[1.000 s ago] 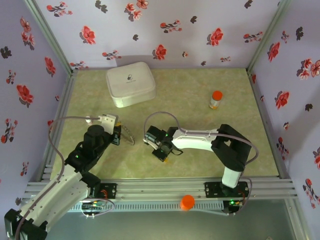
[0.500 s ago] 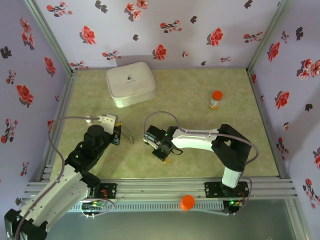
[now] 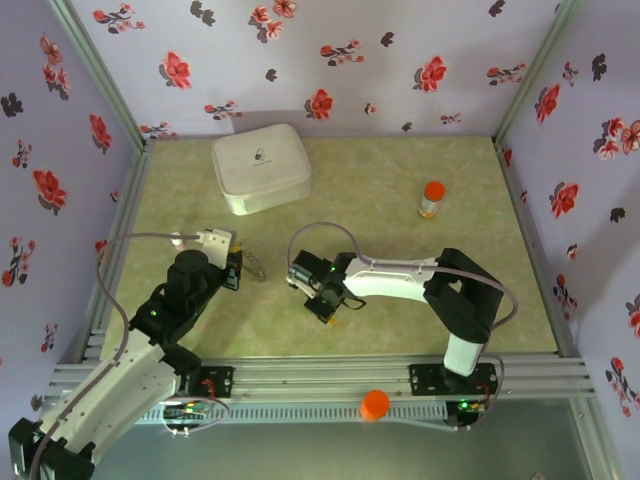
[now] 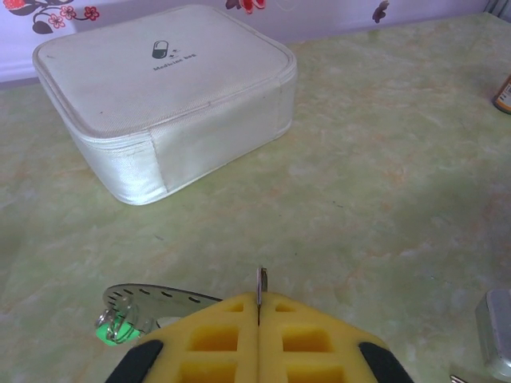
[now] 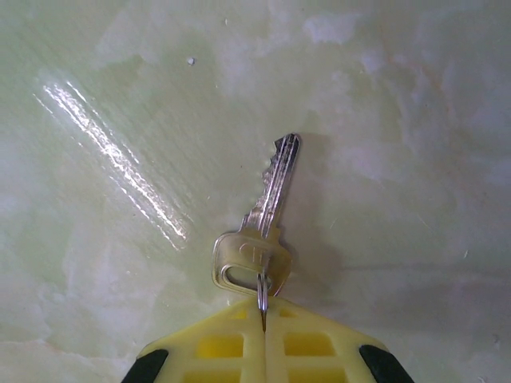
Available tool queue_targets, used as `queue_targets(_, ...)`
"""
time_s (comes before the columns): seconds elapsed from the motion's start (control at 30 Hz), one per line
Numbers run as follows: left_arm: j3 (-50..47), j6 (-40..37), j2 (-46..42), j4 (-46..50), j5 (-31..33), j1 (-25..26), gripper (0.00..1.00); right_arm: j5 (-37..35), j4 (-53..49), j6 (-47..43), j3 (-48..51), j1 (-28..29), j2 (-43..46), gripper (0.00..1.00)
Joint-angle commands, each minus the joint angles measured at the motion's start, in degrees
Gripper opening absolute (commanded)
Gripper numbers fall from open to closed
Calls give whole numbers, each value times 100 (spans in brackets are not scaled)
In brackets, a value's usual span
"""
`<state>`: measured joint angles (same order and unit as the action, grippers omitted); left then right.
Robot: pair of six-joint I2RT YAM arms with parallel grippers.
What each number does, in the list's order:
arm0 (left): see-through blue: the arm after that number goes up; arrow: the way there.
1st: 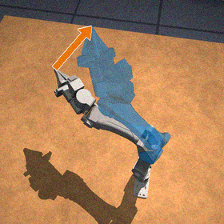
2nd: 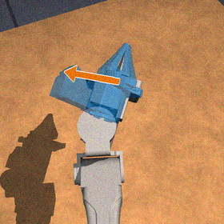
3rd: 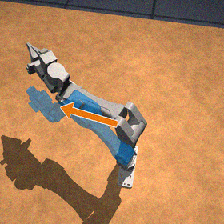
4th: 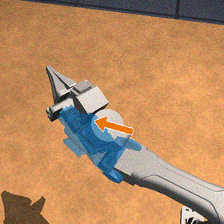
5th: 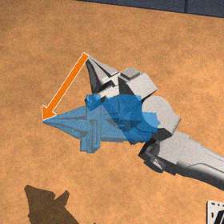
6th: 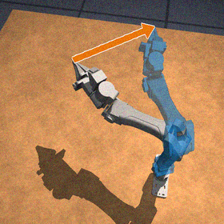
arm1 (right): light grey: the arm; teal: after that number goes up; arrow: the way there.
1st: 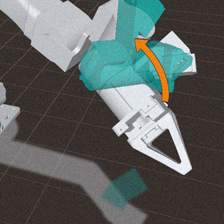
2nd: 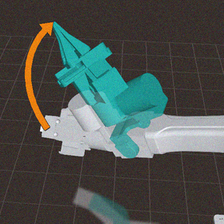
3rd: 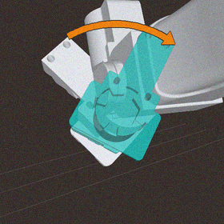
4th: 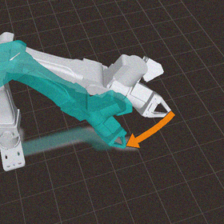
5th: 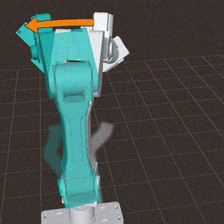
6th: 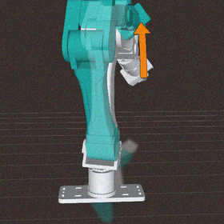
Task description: Put the keys on the keyring
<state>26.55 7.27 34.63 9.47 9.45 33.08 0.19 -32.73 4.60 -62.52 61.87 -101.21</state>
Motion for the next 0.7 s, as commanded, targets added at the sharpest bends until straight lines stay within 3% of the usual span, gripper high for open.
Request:
queue_targets(0.0,193,-94,-147,-244,21,-29,0,-10,228,-115,161,11,458,0)
queue_targets(0.67,420,-231,376,-379,-2479,160,0,-256,1764,-1850,1273,-69,3331,0)
